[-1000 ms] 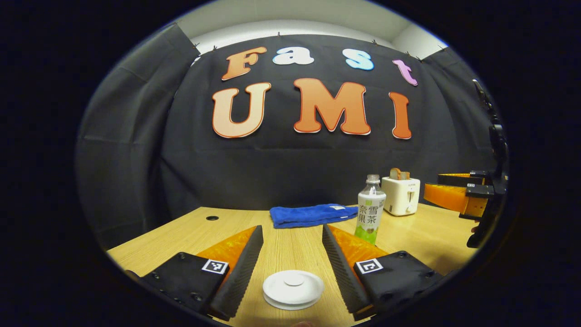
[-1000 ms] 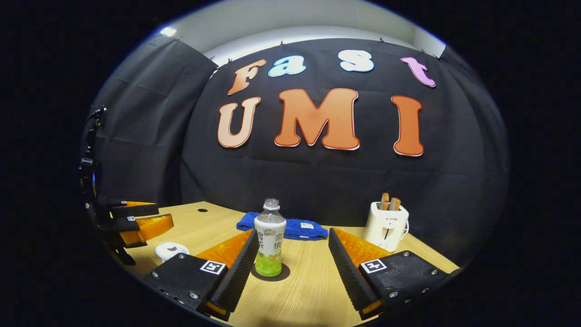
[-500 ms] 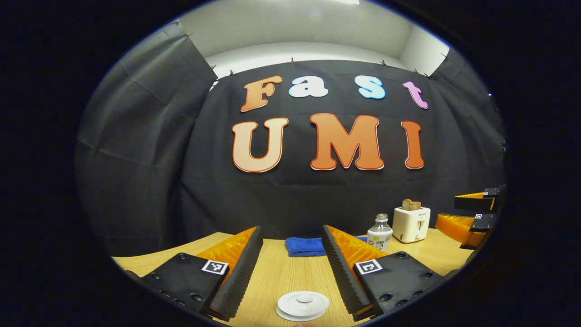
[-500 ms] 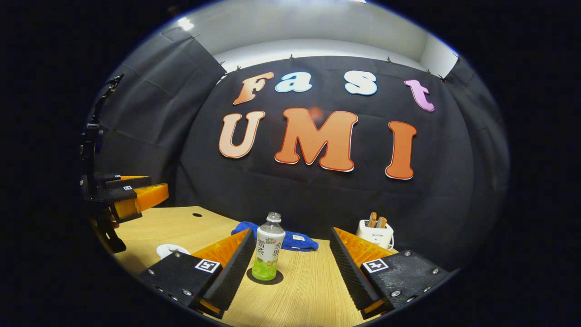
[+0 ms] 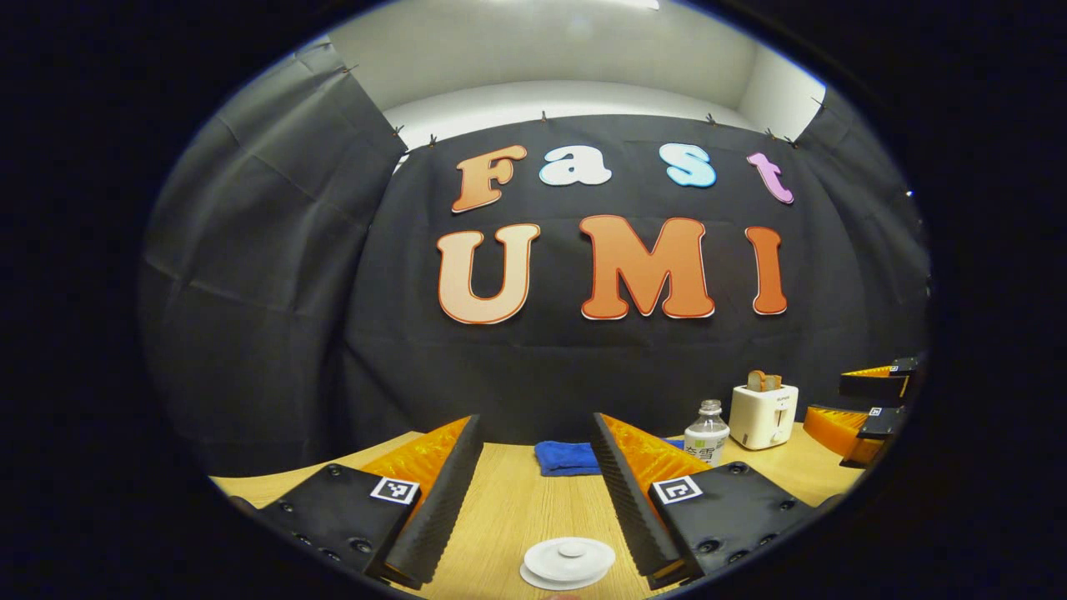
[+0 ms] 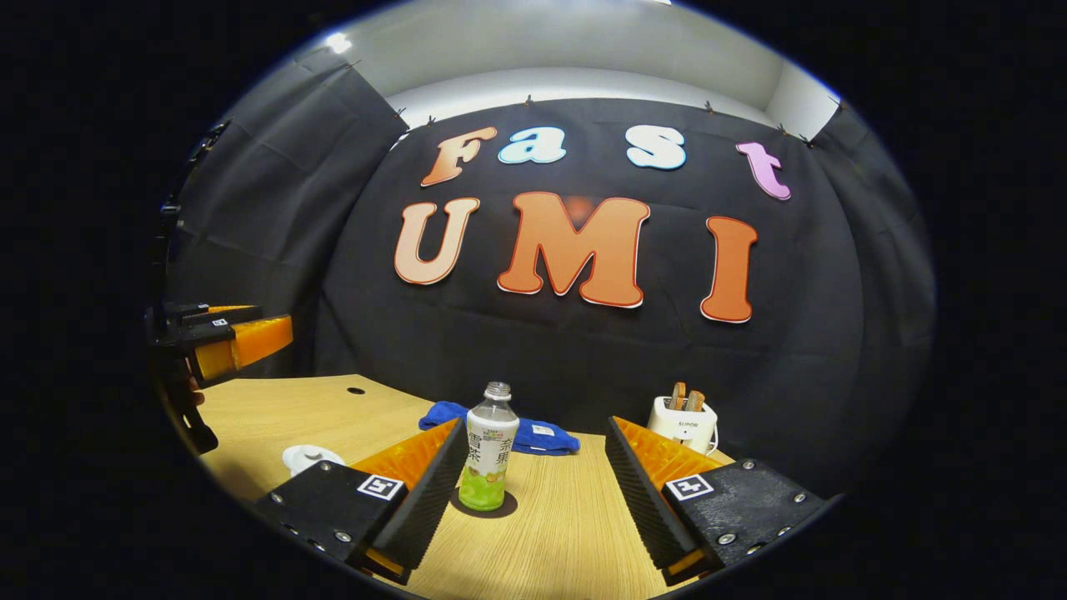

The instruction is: Open the teacup lid with one hand, grasp the water bottle and pour water into the teacup with the other hand; after pouring, place the water bottle on the coaster and then close the teacup lid.

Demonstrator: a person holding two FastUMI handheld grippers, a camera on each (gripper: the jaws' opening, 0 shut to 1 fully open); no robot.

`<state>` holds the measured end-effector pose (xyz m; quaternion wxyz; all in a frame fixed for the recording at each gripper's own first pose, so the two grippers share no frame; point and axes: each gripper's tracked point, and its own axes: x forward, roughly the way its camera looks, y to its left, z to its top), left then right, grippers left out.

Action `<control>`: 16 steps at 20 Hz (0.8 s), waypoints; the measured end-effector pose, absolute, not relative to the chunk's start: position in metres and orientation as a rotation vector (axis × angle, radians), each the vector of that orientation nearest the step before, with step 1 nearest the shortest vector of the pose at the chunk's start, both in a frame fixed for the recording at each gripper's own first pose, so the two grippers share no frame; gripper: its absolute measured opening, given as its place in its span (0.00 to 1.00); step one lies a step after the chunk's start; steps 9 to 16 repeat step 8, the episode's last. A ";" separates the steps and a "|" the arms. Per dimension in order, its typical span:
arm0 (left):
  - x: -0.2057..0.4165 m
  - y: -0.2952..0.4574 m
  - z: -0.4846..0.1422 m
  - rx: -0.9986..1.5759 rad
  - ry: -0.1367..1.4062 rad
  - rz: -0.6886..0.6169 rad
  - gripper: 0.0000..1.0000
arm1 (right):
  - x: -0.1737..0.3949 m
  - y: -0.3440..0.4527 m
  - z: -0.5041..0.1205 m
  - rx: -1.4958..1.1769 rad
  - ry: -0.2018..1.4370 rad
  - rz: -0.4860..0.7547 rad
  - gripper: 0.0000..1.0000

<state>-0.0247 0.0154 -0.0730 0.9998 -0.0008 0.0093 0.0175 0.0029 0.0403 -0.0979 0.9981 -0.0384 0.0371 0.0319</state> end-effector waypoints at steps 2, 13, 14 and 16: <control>-0.024 0.018 -0.076 -0.004 0.026 0.044 0.87 | 0.003 0.040 -0.098 -0.079 0.076 0.061 0.98; -0.024 0.020 -0.083 -0.006 0.045 0.052 0.88 | 0.004 0.039 -0.100 -0.074 0.079 0.055 0.98; -0.024 0.020 -0.083 -0.006 0.045 0.052 0.88 | 0.004 0.039 -0.100 -0.074 0.079 0.055 0.98; -0.024 0.020 -0.083 -0.006 0.045 0.052 0.88 | 0.004 0.039 -0.100 -0.074 0.079 0.055 0.98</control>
